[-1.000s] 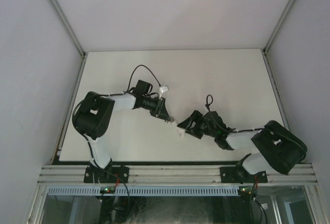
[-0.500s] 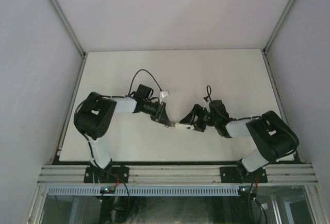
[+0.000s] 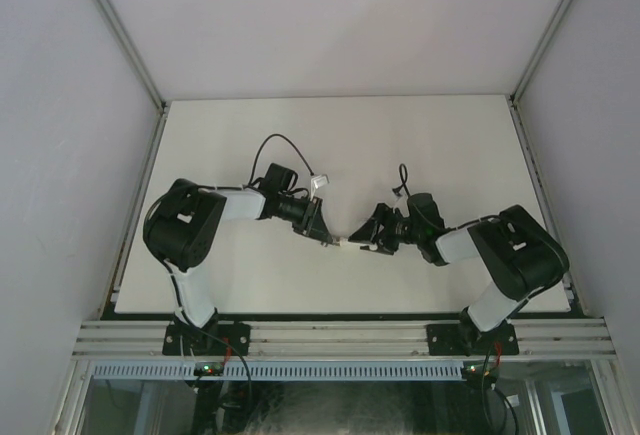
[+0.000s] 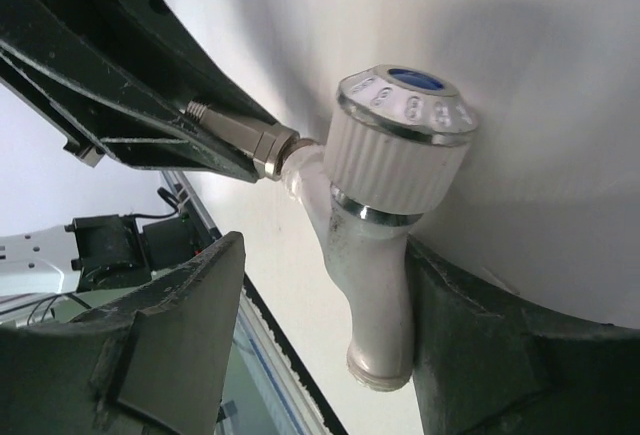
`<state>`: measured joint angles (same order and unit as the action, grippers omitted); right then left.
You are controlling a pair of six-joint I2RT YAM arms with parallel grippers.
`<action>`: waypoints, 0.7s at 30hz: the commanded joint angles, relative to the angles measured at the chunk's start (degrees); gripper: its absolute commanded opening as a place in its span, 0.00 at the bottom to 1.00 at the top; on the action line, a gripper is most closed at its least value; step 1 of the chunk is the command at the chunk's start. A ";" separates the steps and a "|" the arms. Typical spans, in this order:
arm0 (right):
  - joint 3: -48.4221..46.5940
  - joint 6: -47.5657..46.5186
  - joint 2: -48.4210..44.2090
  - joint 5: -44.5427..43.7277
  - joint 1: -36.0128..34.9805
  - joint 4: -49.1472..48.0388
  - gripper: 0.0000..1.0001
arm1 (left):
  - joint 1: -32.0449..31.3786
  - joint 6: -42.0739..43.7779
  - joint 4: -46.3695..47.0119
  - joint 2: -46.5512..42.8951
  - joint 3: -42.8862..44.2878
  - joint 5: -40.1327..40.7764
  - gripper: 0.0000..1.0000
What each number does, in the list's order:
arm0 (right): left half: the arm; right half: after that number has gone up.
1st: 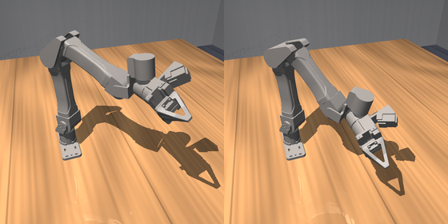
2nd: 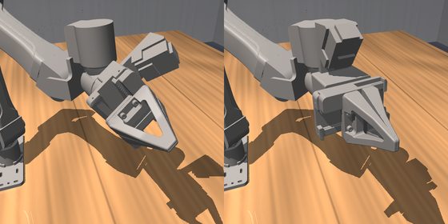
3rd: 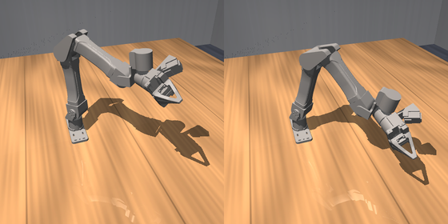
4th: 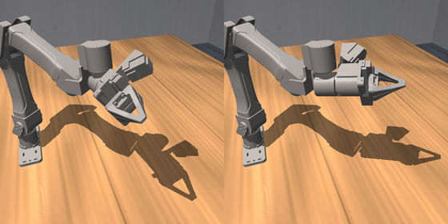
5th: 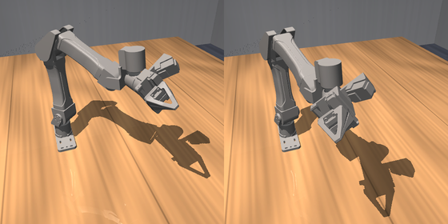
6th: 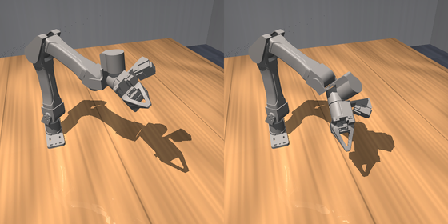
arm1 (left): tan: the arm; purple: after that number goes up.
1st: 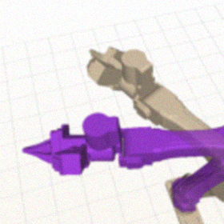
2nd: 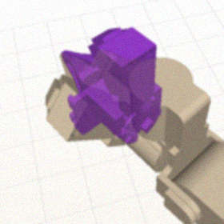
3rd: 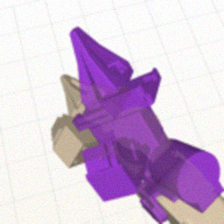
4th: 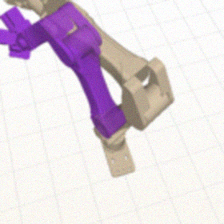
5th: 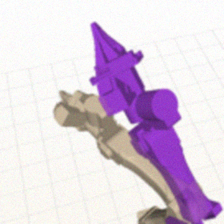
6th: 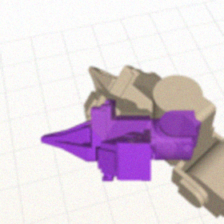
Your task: Install the water faucets
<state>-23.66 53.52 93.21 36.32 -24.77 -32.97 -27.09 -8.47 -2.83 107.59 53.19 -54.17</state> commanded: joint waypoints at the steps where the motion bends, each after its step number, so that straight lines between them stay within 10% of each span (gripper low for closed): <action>1: -0.51 -1.15 1.74 -1.49 1.42 -2.92 0.60 | -0.30 -0.88 1.59 -1.44 0.33 -0.76 0.00; 21: -2.21 -3.50 9.86 2.97 0.69 -11.42 0.36 | -0.28 -0.62 0.44 -0.69 1.04 -0.01 0.00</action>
<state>-24.43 52.62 101.89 39.97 -23.81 -44.84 -27.09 -8.49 -3.16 107.59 53.23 -53.80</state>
